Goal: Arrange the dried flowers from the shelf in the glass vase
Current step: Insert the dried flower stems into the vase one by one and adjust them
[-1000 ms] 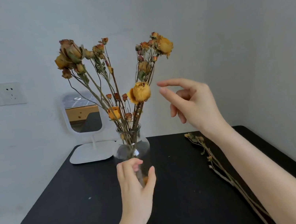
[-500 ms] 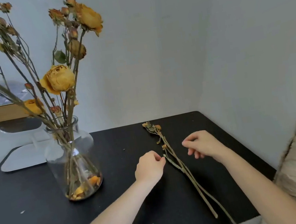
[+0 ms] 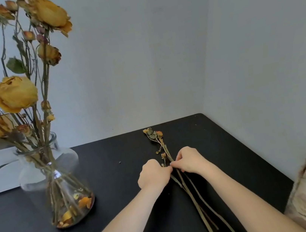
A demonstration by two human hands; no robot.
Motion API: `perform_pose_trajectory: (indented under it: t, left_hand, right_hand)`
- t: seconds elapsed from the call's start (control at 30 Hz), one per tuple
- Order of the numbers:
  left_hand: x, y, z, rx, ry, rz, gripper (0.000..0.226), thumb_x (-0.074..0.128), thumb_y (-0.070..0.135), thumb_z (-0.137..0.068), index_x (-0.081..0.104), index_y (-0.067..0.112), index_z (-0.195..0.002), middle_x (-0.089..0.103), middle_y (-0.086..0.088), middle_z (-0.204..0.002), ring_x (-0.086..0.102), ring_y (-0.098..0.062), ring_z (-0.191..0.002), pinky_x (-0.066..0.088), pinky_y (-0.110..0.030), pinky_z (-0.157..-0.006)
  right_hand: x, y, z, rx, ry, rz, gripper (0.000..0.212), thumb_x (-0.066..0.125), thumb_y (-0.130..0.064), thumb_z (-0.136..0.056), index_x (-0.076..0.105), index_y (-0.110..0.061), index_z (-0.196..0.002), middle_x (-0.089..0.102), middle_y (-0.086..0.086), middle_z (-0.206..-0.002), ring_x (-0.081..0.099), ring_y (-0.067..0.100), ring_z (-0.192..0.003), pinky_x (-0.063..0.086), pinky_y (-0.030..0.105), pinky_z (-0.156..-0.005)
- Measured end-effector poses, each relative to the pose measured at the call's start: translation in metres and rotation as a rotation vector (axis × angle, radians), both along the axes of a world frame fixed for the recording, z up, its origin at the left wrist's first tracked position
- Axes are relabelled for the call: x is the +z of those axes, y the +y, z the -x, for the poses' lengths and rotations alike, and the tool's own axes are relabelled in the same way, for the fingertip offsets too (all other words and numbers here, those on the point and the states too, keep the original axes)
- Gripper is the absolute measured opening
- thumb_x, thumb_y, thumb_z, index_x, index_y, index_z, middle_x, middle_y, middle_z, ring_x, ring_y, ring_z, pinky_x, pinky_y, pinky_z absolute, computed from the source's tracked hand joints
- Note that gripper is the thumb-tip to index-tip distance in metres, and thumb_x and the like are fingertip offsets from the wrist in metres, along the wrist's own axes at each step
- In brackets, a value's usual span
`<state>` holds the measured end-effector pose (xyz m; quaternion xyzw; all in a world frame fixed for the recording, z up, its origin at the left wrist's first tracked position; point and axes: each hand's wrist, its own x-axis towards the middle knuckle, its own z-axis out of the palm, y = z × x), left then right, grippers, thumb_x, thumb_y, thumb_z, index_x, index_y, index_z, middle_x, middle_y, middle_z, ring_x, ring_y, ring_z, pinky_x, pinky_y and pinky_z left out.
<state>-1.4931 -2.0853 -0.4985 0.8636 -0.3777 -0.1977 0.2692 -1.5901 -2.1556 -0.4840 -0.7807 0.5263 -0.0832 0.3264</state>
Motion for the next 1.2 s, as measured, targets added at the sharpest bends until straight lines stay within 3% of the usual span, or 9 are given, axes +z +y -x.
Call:
perform_pose_trajectory:
  t: [0.23,0.43,0.5,0.57,0.63,0.8,0.97,1.13,1.2]
  left_hand:
    - [0.006,0.006,-0.021,0.110,0.332,0.144,0.025,0.065,0.030,-0.079,0.060,0.005,-0.081,0.051,-0.003,-0.067,0.051,-0.017,-0.061,0.041,-0.027,-0.056]
    - [0.032,0.021,-0.030,0.120,0.379,0.301,0.024,0.067,0.027,-0.083,0.060,0.015,-0.064,0.051,-0.001,-0.060,0.051,-0.017,-0.054,0.045,-0.031,-0.063]
    - [0.045,0.032,-0.030,0.108,0.400,0.369,0.021,0.067,0.026,-0.084,0.062,0.015,-0.066,0.052,-0.007,-0.060,0.059,-0.022,-0.068,0.051,-0.039,-0.073]
    - [0.058,0.046,-0.032,0.102,0.420,0.466,0.014,0.067,0.026,-0.083,0.066,0.015,-0.074,0.059,-0.011,-0.079,0.056,-0.021,-0.088,0.050,-0.043,-0.087]
    - [0.069,0.065,-0.036,0.085,0.433,0.589,0.009,0.067,0.026,-0.083,0.067,0.019,-0.078,0.057,-0.007,-0.071,0.059,-0.022,-0.078,0.050,-0.038,-0.081]
    - [0.081,0.124,-0.050,0.083,0.399,0.834,0.005,0.065,0.028,-0.084,0.070,0.027,-0.085,0.054,0.017,-0.053,0.048,-0.002,-0.053,0.037,-0.016,-0.057]
    - [0.102,0.183,-0.068,0.157,0.272,0.998,0.008,0.066,0.037,-0.079,0.071,0.033,-0.083,0.062,0.023,-0.062,0.054,0.009,-0.059,0.039,-0.019,-0.062]
    - [0.130,0.230,-0.088,0.228,0.113,1.208,0.012,0.064,0.034,-0.082,0.072,0.042,-0.078,0.062,0.024,-0.065,0.045,-0.015,-0.058,0.035,-0.025,-0.055]
    - [0.141,0.240,-0.093,0.229,0.073,1.304,0.018,0.063,0.032,-0.083,0.072,0.046,-0.076,0.065,0.024,-0.071,0.046,-0.004,-0.053,0.034,-0.018,-0.059]
  right_hand:
    - [0.011,0.001,0.003,-0.059,-0.094,0.019,0.017,0.061,-0.025,-0.087,0.069,-0.010,-0.089,0.067,0.005,-0.083,0.065,0.017,-0.079,0.054,0.033,-0.078]
    - [0.037,0.006,0.015,-0.062,-0.284,0.039,0.017,0.058,-0.019,-0.088,0.069,-0.008,-0.084,0.059,-0.003,-0.067,0.055,0.005,-0.062,0.038,0.017,-0.054]
    - [0.046,0.008,0.018,-0.075,-0.332,0.042,0.015,0.057,-0.019,-0.089,0.067,-0.015,-0.078,0.055,-0.006,-0.063,0.050,0.003,-0.057,0.034,0.015,-0.052]
    - [0.054,0.011,0.019,-0.083,-0.377,0.055,0.016,0.056,-0.019,-0.089,0.065,-0.018,-0.076,0.054,-0.007,-0.063,0.047,0.002,-0.056,0.033,0.016,-0.051]
    - [0.061,0.016,0.019,-0.076,-0.416,0.055,0.014,0.057,-0.020,-0.090,0.065,-0.017,-0.079,0.054,-0.007,-0.065,0.046,0.003,-0.057,0.032,0.016,-0.051]
    - [0.072,0.030,0.004,-0.043,-0.474,0.056,0.014,0.057,-0.022,-0.090,0.065,-0.016,-0.081,0.053,-0.007,-0.064,0.045,0.003,-0.054,0.031,0.015,-0.049]
    - [0.075,0.049,-0.024,-0.068,-0.576,0.086,0.014,0.059,-0.024,-0.089,0.067,-0.013,-0.087,0.054,-0.005,-0.060,0.048,0.004,-0.050,0.034,0.012,-0.042]
    - [0.073,0.070,-0.046,-0.056,-0.679,0.105,0.017,0.058,-0.024,-0.090,0.066,-0.010,-0.096,0.056,-0.002,-0.066,0.053,0.008,-0.060,0.037,0.017,-0.053]
    - [0.072,0.076,-0.051,-0.038,-0.702,0.113,0.018,0.058,-0.024,-0.090,0.066,-0.009,-0.098,0.056,-0.001,-0.067,0.054,0.009,-0.061,0.037,0.018,-0.054]
